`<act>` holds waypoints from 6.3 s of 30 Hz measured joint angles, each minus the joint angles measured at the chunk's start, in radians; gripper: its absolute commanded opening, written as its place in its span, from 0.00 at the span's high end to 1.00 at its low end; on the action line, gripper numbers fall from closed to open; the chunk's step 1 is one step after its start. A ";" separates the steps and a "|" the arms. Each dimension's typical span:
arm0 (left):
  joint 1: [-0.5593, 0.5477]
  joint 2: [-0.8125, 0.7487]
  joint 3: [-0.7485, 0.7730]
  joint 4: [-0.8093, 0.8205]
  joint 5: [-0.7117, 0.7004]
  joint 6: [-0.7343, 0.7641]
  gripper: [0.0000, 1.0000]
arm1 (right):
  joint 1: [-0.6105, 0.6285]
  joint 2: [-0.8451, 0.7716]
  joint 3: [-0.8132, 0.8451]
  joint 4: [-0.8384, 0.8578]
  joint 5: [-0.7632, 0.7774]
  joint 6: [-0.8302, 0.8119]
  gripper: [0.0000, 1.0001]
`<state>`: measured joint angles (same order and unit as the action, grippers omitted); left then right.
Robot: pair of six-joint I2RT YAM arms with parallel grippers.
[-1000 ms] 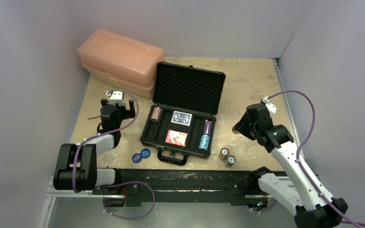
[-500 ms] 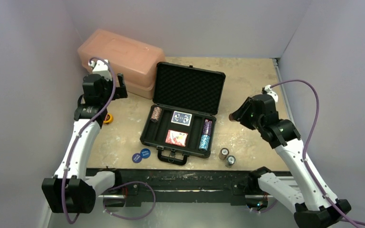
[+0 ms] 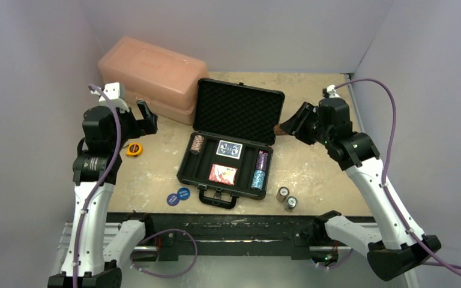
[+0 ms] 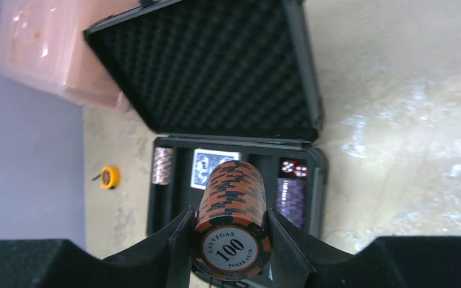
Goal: Pack up texas hold em set
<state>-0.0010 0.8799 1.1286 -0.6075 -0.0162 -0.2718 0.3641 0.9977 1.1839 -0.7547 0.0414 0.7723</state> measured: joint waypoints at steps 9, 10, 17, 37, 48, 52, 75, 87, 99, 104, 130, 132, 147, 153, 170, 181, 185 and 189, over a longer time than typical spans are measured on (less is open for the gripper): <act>-0.114 -0.011 0.078 0.012 0.440 0.143 0.00 | 0.000 0.153 0.200 0.017 -0.266 -0.056 1.00; -0.145 0.006 0.105 0.008 0.473 0.167 0.00 | 0.000 0.165 0.216 0.022 -0.303 -0.064 1.00; -0.254 0.100 0.171 -0.018 0.711 0.275 0.00 | 0.001 0.230 0.230 0.029 -0.588 -0.135 1.00; -0.414 0.226 0.254 -0.109 0.967 0.348 0.16 | 0.050 0.213 0.109 0.128 -0.918 -0.373 1.00; -0.492 0.246 0.248 -0.106 1.028 0.344 0.24 | 0.178 0.212 0.108 0.142 -0.944 -0.463 1.00; -0.535 0.251 0.248 -0.113 1.024 0.344 0.28 | 0.206 0.211 0.108 0.138 -0.943 -0.488 1.00; -0.654 0.279 0.231 -0.090 0.916 0.290 0.35 | 0.221 0.143 0.068 0.163 -0.924 -0.510 1.00; -0.701 0.337 0.231 -0.074 0.882 0.231 0.41 | 0.232 0.143 0.068 0.162 -0.923 -0.530 1.00; -0.715 0.363 0.231 -0.065 0.867 0.218 0.40 | 0.240 0.148 0.068 0.157 -0.926 -0.542 1.00; -0.725 0.381 0.231 -0.065 0.859 0.211 0.40 | 0.243 0.148 0.068 0.157 -0.925 -0.542 1.00; -0.754 0.400 0.212 -0.052 0.852 0.212 0.49 | 0.245 0.148 0.068 0.156 -0.927 -0.553 1.00; -0.755 0.400 0.209 -0.044 0.849 0.212 0.60 | 0.245 0.148 0.068 0.156 -0.927 -0.553 1.00; -0.768 0.389 0.187 -0.015 0.829 0.204 1.00 | 0.244 0.147 0.068 0.150 -0.925 -0.554 0.73; -0.774 0.374 0.177 -0.008 0.793 0.204 1.00 | 0.245 0.147 0.068 0.153 -0.923 -0.550 0.25; -0.774 0.221 0.021 -0.089 0.566 0.203 1.00 | 0.245 0.138 0.080 0.174 -0.870 -0.510 0.01; -0.774 0.135 -0.061 -0.129 0.391 0.159 1.00 | 0.245 0.141 0.092 0.192 -0.809 -0.485 0.01; -0.772 0.087 -0.080 -0.143 0.301 0.142 1.00 | 0.245 0.145 0.092 0.200 -0.792 -0.473 0.01; -0.764 0.046 -0.082 -0.155 0.222 0.133 1.00 | 0.245 0.152 0.092 0.207 -0.783 -0.462 0.01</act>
<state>-0.7650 0.9260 1.0470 -0.7624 0.2058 -0.1387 0.6086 1.1500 1.2755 -0.5480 -0.7418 0.3107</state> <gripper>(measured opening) 0.424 0.987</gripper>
